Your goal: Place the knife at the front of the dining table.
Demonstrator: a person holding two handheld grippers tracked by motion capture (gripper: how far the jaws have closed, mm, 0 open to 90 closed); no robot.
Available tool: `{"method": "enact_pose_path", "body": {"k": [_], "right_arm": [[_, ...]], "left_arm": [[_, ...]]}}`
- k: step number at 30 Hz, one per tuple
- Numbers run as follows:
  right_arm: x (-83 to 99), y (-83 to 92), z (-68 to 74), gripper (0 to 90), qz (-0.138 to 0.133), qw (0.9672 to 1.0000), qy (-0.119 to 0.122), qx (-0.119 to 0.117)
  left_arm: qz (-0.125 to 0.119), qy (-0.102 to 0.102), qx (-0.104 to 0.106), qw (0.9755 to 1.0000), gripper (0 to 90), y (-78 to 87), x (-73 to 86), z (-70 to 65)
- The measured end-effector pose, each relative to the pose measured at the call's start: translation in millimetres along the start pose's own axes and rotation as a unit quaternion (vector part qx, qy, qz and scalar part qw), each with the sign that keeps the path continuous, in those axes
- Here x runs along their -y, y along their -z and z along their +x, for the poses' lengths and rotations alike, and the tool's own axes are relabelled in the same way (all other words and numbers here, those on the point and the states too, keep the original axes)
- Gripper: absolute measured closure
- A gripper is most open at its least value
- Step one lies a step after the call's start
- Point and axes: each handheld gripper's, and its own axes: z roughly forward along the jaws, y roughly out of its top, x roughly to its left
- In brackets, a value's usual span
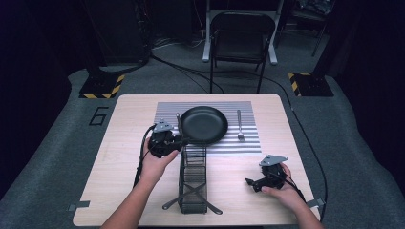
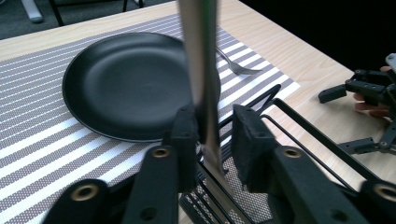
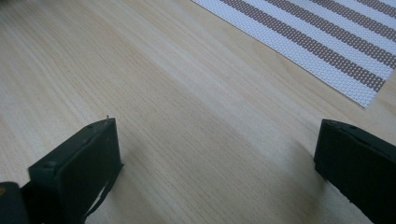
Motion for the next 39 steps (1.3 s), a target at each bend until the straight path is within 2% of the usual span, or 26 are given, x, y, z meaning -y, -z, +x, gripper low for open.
{"method": "enact_pose_path", "body": {"k": [3, 13, 17, 21, 29, 33, 39], "right_arm": [[0.0, 0.0, 0.0, 0.0, 0.0, 1.0, 0.0, 0.0], [-0.1, -0.1, 0.3, 0.0, -0.001, 1.0, -0.003, 0.0], [-0.1, -0.1, 0.4, 0.0, -0.001, 1.0, -0.003, 0.0], [-0.1, -0.1, 0.4, 0.0, -0.001, 1.0, -0.003, 0.0], [-0.1, -0.1, 0.4, 0.0, -0.001, 1.0, -0.003, 0.0], [-0.1, -0.1, 0.4, 0.0, -0.001, 1.0, -0.003, 0.0], [-0.1, -0.1, 0.4, 0.0, -0.001, 1.0, -0.003, 0.0]], "left_arm": [[0.0, -0.004, -0.003, 1.0, 78.9, 1.4, 0.5, -0.9], [-0.007, 0.0, -0.017, 0.9998, 79.7, 7.6, 5.4, -6.1], [-0.013, -0.002, -0.015, 0.9998, 80.7, 9.2, 7.4, -11.0], [-0.009, -0.007, -0.015, 0.9998, 81.1, 9.5, 6.3, -14.0], [0.01, -0.027, -0.014, 0.9995, 81.4, 12.5, -4.1, -18.9], [0.01, -0.036, -0.02, 0.9991, 81.4, 17.1, -11.3, -22.8], [0.004, -0.038, -0.023, 0.999, 81.3, 25.4, -22.1, -24.9]]}}
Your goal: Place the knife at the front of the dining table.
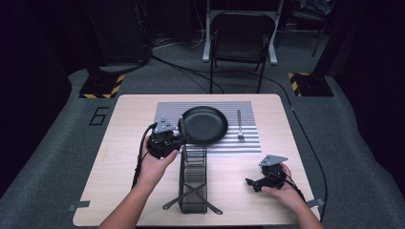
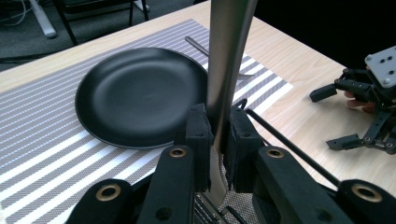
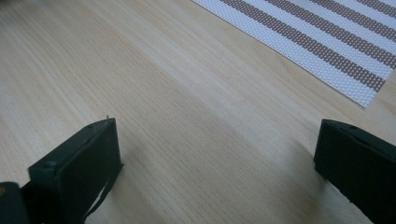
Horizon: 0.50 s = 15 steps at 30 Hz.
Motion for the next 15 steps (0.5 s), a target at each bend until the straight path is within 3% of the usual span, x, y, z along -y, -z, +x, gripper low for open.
{"method": "enact_pose_path", "body": {"k": [15], "right_arm": [[0.0, 0.0, -0.1, 0.0, 0.0, 1.0, 0.0, 0.0]], "left_arm": [[-0.011, -0.013, 0.005, 0.9998, 81.3, 22.1, -31.7, -1.5]]}}
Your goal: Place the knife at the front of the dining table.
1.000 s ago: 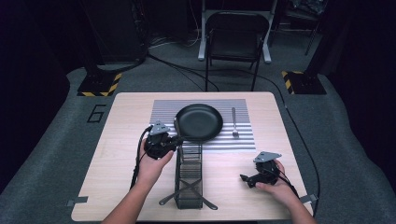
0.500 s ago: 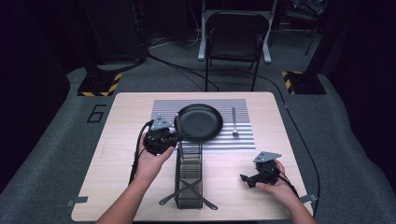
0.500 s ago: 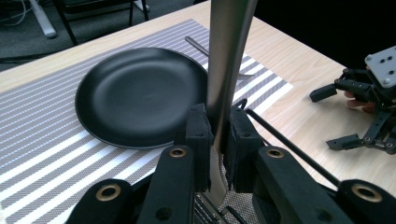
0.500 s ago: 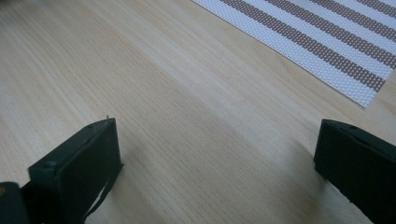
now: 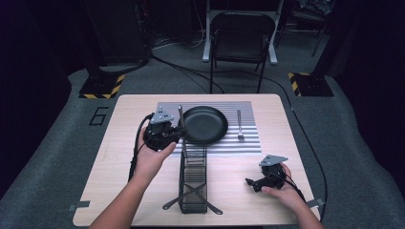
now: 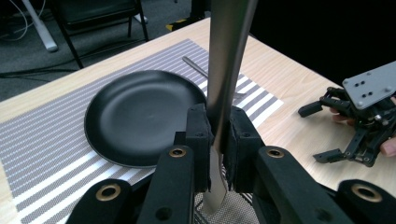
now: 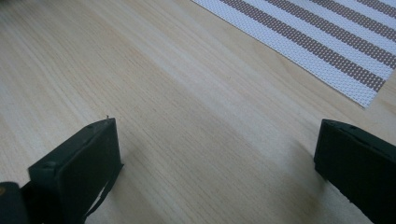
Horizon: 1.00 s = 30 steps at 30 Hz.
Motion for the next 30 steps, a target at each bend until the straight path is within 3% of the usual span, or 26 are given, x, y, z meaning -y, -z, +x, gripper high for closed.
{"method": "enact_pose_path", "body": {"k": [13, 30], "right_arm": [[0.0, -0.1, 0.2, 0.0, 0.0, 1.0, 0.0, 0.0], [0.0, -0.1, 0.2, 0.0, 0.0, 1.0, 0.0, 0.0]], "left_arm": [[-0.024, -0.005, -0.012, 0.9996, 81.4, 31.0, -20.2, 2.6], [-0.02, 0.014, -0.025, 0.9994, 81.4, 25.2, -5.8, 20.1]]}}
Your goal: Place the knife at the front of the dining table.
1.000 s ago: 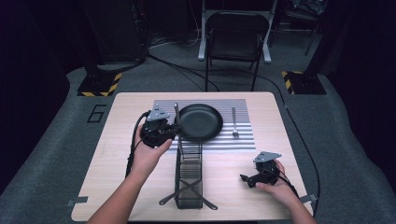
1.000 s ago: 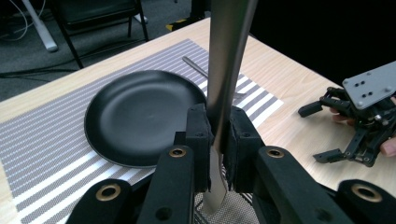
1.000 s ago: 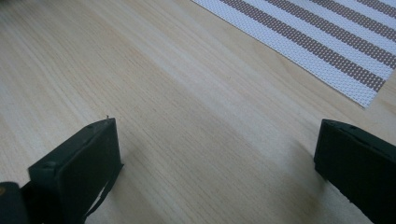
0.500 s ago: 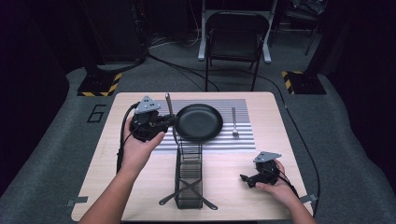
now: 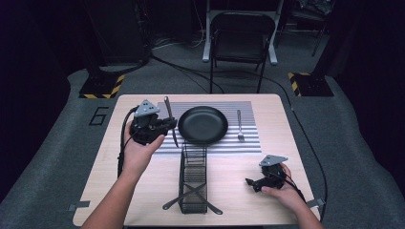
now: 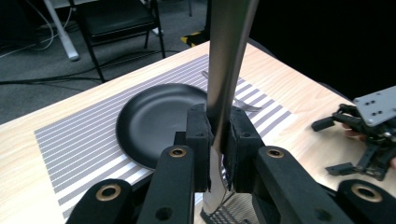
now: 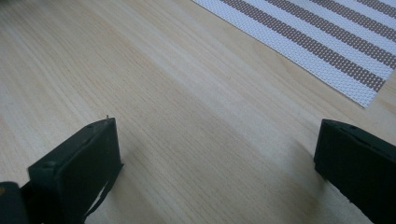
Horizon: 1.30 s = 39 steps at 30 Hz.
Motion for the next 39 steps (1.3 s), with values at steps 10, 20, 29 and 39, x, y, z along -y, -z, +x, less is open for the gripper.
{"method": "enact_pose_path", "body": {"k": [10, 20, 29, 39], "right_arm": [[0.0, 0.0, 0.0, 0.0, 0.0, 1.0, 0.0, 0.0], [0.0, 0.0, 0.1, 0.0, 0.0, 1.0, 0.0, 0.0], [0.0, 0.0, 0.1, 0.0, 0.0, 1.0, 0.0, 0.0], [0.0, 0.0, 0.1, 0.0, 0.0, 1.0, 0.0, 0.0]], "left_arm": [[-0.005, 0.007, -0.006, 0.9999, 81.4, -10.9, 15.4, 15.9], [-0.001, 0.01, -0.03, 0.9995, 81.4, -22.2, 30.5, 32.5], [0.003, 0.022, -0.037, 0.9991, 81.5, -35.1, 48.8, 49.9], [0.02, 0.024, -0.05, 0.9983, 81.4, -50.5, 64.4, 60.4]]}}
